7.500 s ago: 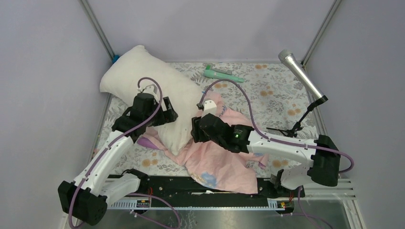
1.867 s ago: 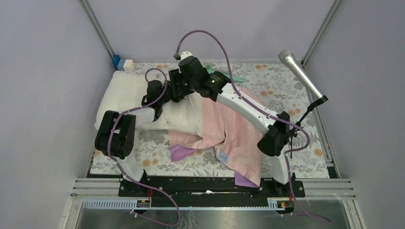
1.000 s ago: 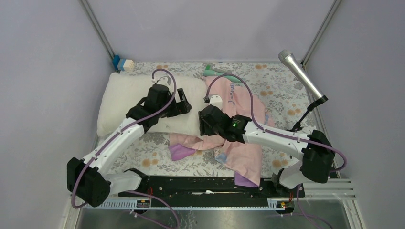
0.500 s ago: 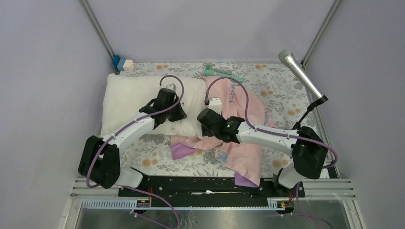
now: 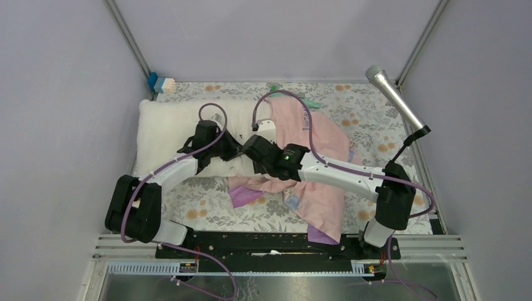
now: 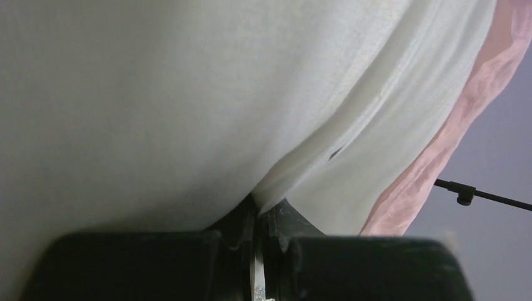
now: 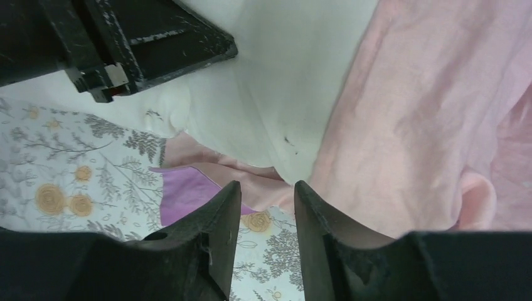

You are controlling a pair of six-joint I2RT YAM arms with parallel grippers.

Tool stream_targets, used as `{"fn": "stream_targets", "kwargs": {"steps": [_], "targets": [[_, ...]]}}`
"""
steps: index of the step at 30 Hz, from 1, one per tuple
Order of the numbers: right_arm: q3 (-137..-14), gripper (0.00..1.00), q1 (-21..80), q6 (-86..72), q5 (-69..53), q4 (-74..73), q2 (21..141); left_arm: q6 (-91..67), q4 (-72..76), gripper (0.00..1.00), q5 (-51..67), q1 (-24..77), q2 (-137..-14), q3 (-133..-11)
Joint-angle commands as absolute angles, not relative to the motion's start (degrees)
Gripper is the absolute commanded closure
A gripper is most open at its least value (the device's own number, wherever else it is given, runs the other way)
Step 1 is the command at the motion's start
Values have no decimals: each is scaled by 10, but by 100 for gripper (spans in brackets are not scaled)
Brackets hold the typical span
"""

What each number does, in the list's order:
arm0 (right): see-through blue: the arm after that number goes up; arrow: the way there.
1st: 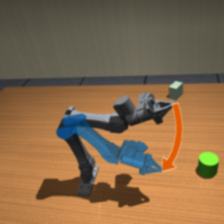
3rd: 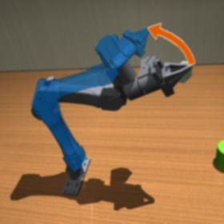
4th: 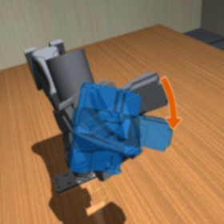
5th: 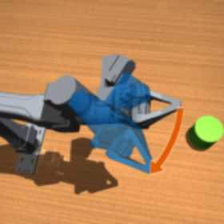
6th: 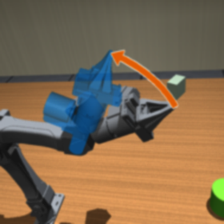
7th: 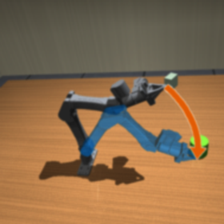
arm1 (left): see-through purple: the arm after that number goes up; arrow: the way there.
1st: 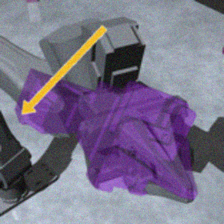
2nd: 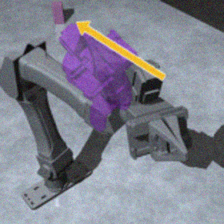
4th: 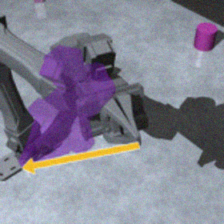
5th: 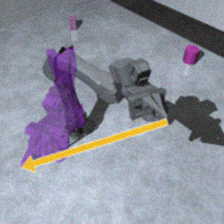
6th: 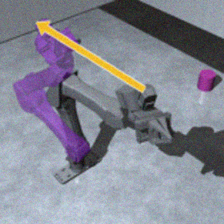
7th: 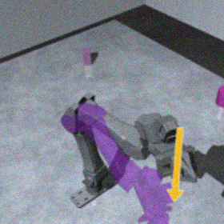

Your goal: Put the pillow into the pillowcase

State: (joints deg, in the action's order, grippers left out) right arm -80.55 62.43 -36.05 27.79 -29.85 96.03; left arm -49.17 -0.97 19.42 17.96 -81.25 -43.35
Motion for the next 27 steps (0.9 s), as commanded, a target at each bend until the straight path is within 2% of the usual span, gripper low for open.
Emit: {"fn": "stream_targets", "kwargs": {"steps": [1,6,13,17,22,27], "targets": [[-825,55,630,-366,348,-360,977,-515,-8,100,195,182,-816,-406],[-834,59,629,-382,385,-380,1008,-517,-6,100,176,182,-796,-396],[-872,53,628,-388,408,-414,1064,-522,-3,100,175,182,-787,-384],[-866,55,628,-408,437,-450,1061,-523,-3,100,170,182,-778,-379],[-851,71,627,-409,441,-453,1039,-529,-3,100,163,175,-765,-369],[-882,96,628,-394,416,-459,1040,-535,-3,100,164,169,-758,-366]]}}
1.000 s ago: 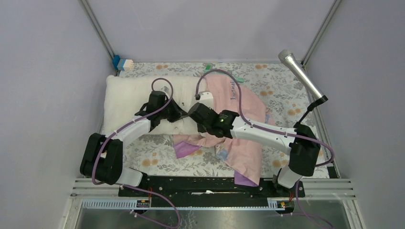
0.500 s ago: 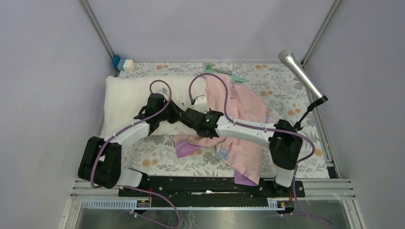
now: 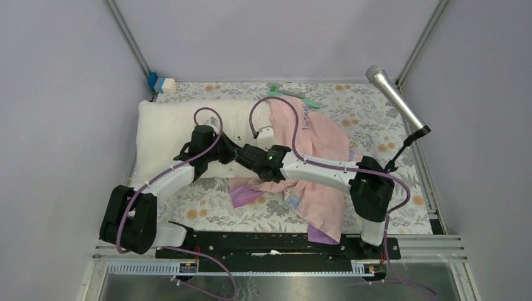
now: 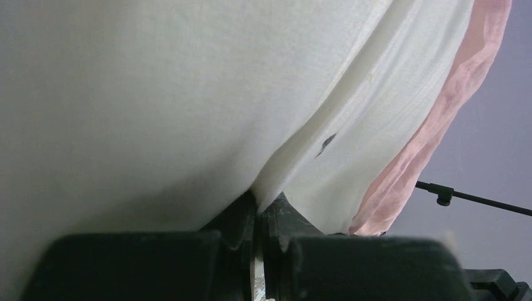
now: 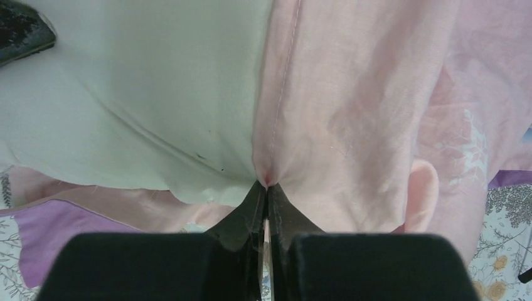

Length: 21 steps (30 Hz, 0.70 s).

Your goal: Put the pillow into the pillowcase

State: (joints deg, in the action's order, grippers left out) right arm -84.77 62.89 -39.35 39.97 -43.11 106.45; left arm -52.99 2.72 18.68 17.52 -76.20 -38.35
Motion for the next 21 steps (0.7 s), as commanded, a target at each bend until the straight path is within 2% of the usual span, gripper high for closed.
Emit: {"fn": "stream_targets", "kwargs": {"steps": [1,10,13,17,21], "targets": [[-899,99,631,-389,411,-462,1041,-535,-2,100,164,169,-757,-366],[-1095,99,706,-296,311,-426,1086,-573,-2,100,97,210,-738,-350],[-1119,99,707,-285,286,-410,1096,-590,18,100,87,220,-740,-336],[-1067,100,707,-296,244,-359,1085,-598,10,100,88,217,-730,-344],[-893,100,707,-338,199,-245,1042,-580,-64,100,104,196,-697,-439]]}}
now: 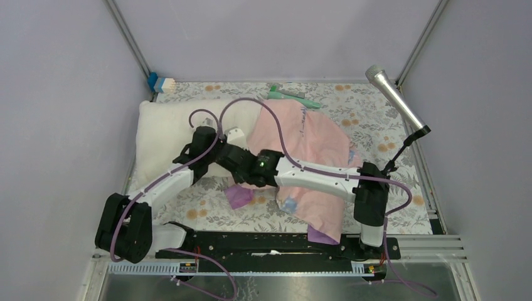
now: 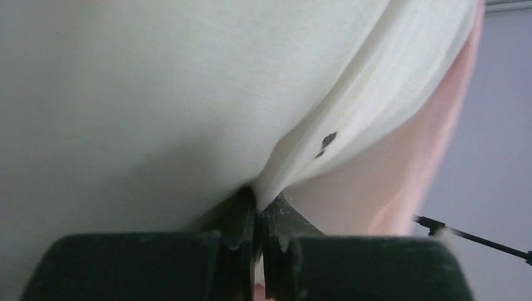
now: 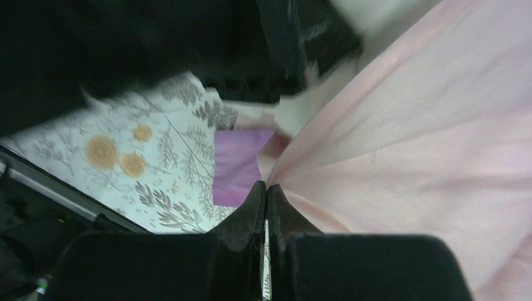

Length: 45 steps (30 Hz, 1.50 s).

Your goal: Put the pillow into the pillowcase

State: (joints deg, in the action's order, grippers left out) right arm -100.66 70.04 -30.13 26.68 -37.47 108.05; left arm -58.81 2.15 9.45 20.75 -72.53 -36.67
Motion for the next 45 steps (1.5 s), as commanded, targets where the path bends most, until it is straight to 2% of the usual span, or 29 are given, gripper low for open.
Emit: {"fn": "stream_targets", "kwargs": {"steps": [1,4,7,14,15,16,19,20,23,29,34,39,45], "targets": [[-848,100,706,-350,191,-215,1031,-573,-87,100,105,190,-690,-469],[-749,100,705,-372,177,-157,1011,-555,-134,100,118,178,-672,-533],[-756,100,705,-363,184,-153,998,-564,-133,100,139,182,-663,-527],[-856,100,705,-303,147,-160,962,-626,-17,100,133,239,-657,-320],[-867,98,705,-296,145,-168,960,-635,2,100,131,244,-658,-293],[-878,92,705,-288,151,-180,958,-643,21,100,130,250,-658,-266],[-905,64,699,-268,200,-214,950,-656,56,100,123,258,-661,-204],[-912,57,687,-268,206,-222,948,-659,65,100,122,258,-660,-185],[-926,46,617,-284,188,-243,954,-661,72,100,120,258,-657,-165],[-1032,42,519,-254,277,-312,1043,-654,72,100,123,258,-657,-159],[-1152,39,498,-210,379,-360,1148,-646,68,100,130,258,-657,-161],[-1283,39,485,-200,401,-445,1234,-635,57,100,133,258,-655,-170],[-1302,43,476,-202,437,-489,1262,-627,51,100,136,258,-654,-174]]}}
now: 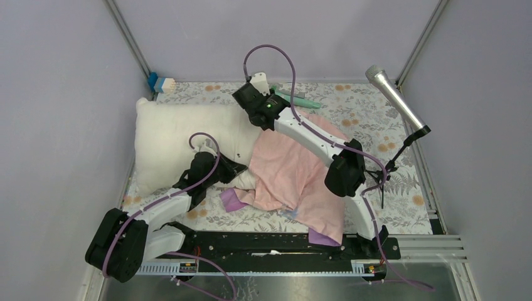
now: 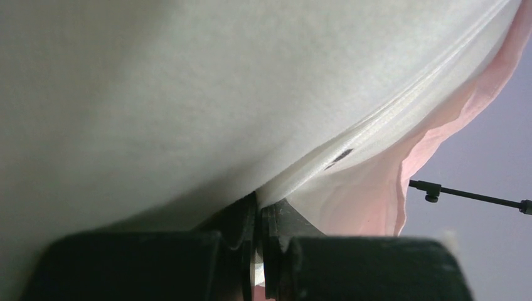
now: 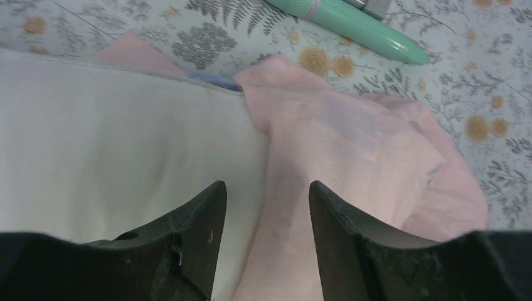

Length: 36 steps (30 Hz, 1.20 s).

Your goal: Put the pillow into the pillowcase

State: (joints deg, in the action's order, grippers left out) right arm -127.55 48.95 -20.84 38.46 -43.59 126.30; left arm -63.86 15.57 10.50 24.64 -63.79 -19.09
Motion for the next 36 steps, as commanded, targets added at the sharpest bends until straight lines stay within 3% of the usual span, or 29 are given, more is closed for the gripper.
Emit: {"fn": "stream_targets", "kwargs": {"steps": [1,9,15,26,36], "targets": [[-1296,44,472,-203,422,-486,1261,-625,51,100,137,258,-654,-174],[-1376,65,467,-187,424,-515,1311,-615,53,100,144,258,-654,-166],[-1486,100,467,-155,380,-530,1361,-613,48,100,139,258,-628,-155],[-1501,100,555,-209,103,-332,1327,-641,74,100,115,300,-632,-176],[-1496,100,575,-217,19,-269,1298,-753,135,100,65,314,-650,-236]]}}
